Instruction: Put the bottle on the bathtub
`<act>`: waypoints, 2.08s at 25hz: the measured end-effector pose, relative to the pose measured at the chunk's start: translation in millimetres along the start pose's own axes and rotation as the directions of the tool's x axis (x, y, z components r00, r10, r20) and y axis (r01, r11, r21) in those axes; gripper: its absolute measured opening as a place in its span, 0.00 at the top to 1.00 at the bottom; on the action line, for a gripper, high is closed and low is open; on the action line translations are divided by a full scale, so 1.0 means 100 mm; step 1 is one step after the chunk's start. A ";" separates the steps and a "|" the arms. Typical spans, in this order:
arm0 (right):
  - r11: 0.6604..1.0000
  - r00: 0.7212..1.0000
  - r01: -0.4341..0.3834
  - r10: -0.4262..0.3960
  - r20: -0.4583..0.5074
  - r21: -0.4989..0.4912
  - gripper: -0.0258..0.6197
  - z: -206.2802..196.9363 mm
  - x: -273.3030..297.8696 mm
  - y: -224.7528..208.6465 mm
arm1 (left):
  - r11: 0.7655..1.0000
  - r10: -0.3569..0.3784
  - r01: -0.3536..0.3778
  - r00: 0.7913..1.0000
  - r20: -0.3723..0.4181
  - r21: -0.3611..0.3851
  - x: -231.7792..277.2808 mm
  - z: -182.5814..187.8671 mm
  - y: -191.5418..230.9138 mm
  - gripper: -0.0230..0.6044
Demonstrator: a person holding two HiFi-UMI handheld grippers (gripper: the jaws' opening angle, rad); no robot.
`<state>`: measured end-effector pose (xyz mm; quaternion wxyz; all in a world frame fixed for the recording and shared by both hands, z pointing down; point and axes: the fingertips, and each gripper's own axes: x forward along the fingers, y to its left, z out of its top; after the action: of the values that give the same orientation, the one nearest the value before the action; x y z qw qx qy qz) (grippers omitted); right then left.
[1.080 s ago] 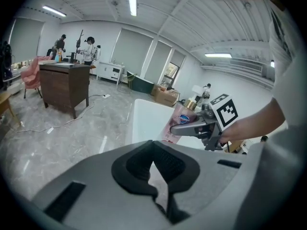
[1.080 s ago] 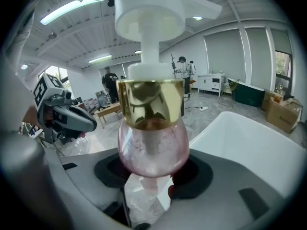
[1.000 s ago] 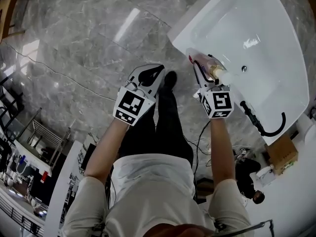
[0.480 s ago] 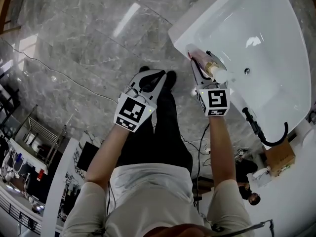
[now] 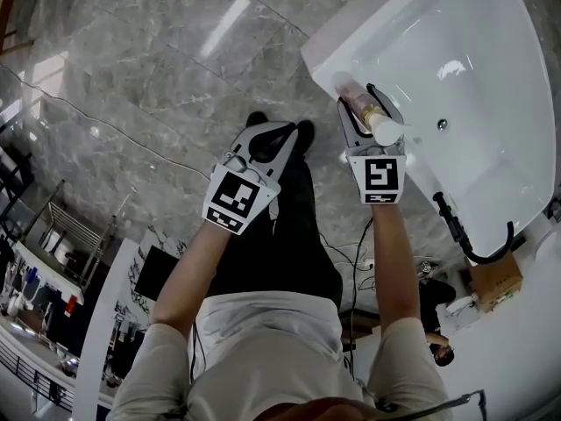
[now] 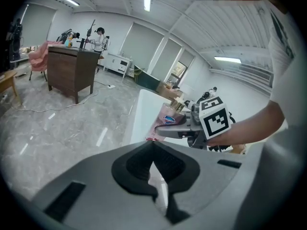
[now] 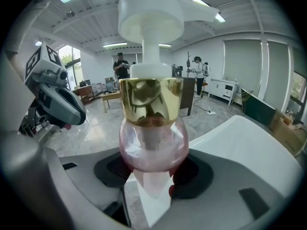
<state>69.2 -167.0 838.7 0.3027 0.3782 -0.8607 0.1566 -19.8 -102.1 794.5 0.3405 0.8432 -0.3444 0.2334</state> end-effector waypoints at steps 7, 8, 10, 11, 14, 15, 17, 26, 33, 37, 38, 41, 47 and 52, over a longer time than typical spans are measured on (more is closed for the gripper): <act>0.997 1.000 0.008 -0.007 0.020 -0.071 0.58 -0.03 0.02 0.07 | 1.000 0.002 -0.002 1.000 -0.009 -0.009 0.01 -0.10 0.00 0.96; 0.997 1.000 0.009 -0.007 0.024 -0.072 0.58 -0.04 0.02 0.07 | 1.000 0.004 -0.004 1.000 -0.009 -0.010 0.01 -0.12 0.00 0.96; 0.997 1.000 0.006 -0.004 0.029 -0.074 0.58 -0.04 0.03 0.08 | 1.000 0.006 -0.007 1.000 -0.012 -0.014 0.00 -0.14 0.01 0.96; 0.997 1.000 0.002 0.000 0.030 -0.074 0.58 -0.04 0.03 0.08 | 1.000 0.007 -0.007 1.000 -0.013 -0.016 0.00 -0.15 0.00 0.96; 0.997 1.000 -0.010 0.013 0.027 -0.082 0.58 -0.03 0.01 0.08 | 1.000 0.001 -0.002 1.000 -0.016 -0.028 -0.03 -0.19 -0.06 0.96; 0.996 1.000 -0.013 0.015 0.027 -0.086 0.58 -0.02 0.00 0.09 | 0.999 0.000 0.000 1.000 -0.015 -0.032 -0.04 -0.20 -0.08 0.96; 0.996 0.999 -0.017 0.019 0.029 -0.084 0.57 -0.01 0.01 0.09 | 0.999 -0.002 0.001 1.000 -0.016 -0.038 -0.07 -0.22 -0.10 0.96; 0.999 0.998 -0.022 0.024 0.057 -0.042 0.51 0.02 0.00 0.10 | 1.000 0.001 -0.001 1.000 -0.010 -0.022 -0.12 -0.22 -0.16 0.96; 0.998 0.998 -0.047 0.048 0.028 -0.037 0.48 0.04 -0.28 0.11 | 1.000 -0.012 0.012 1.000 -0.009 0.001 -0.32 -0.09 -0.36 0.96; 0.999 0.999 -0.049 0.049 0.008 -0.020 0.48 0.07 -0.55 0.11 | 1.000 -0.016 0.016 1.000 -0.005 0.019 -0.45 0.05 -0.51 0.96; 0.999 0.999 -0.050 0.050 0.002 -0.017 0.48 0.08 -0.62 0.12 | 1.000 -0.017 0.017 1.000 -0.002 0.025 -0.49 0.09 -0.55 0.96; 0.998 0.998 -0.056 0.056 -0.021 -0.019 0.48 0.11 -0.83 0.13 | 0.999 -0.019 0.018 1.000 0.008 0.045 -0.62 0.23 -0.68 0.96; 0.999 1.000 -0.026 0.025 -0.018 -0.027 0.49 0.40 -1.35 0.09 | 0.997 -0.029 0.028 0.999 0.024 0.065 -0.95 0.50 -0.94 0.96; 1.000 1.000 0.001 -0.001 -0.016 -0.006 0.49 0.66 -1.82 0.16 | 0.994 -0.030 0.024 0.998 0.051 0.103 -1.29 0.75 -1.22 0.96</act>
<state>127.1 -88.1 671.4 0.3110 0.3763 -0.8585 0.1569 -1.5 -38.5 613.6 0.2906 0.8700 -0.3293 0.2241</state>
